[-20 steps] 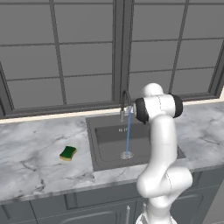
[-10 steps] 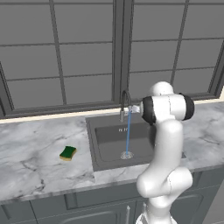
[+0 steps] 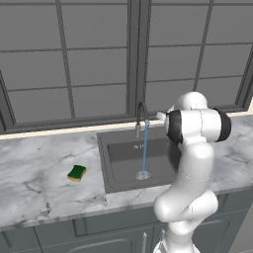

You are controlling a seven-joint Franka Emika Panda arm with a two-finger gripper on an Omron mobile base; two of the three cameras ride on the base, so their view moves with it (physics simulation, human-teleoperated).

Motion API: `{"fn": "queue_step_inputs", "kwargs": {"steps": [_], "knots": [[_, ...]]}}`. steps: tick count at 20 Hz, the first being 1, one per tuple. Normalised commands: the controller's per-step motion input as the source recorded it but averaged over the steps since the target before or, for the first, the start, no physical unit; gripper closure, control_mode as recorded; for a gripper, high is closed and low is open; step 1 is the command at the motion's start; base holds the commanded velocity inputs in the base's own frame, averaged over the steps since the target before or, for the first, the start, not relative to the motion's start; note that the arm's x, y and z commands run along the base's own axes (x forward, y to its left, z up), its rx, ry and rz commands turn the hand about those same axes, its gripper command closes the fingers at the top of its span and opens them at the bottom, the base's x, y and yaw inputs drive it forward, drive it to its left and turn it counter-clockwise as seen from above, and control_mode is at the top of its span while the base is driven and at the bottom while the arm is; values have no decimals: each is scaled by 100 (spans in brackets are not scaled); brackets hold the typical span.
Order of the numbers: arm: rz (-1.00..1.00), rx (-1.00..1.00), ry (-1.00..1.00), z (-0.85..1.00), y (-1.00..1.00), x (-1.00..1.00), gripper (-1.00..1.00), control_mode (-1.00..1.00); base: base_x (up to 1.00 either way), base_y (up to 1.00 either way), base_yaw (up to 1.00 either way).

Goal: Soak the sponge with water for a few seconds and then drop it inside the sink.

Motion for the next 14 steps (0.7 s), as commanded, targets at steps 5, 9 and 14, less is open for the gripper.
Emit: {"fn": "queue_step_inputs", "kwargs": {"steps": [5,9,14], "knots": [[0,4,24,66,-22,-52,-100,-100,0,0,0],[-1,7,27,71,-48,-49,-100,-100,0,0,0],[0,7,27,72,-57,-46,-100,-100,0,0,0]]}}
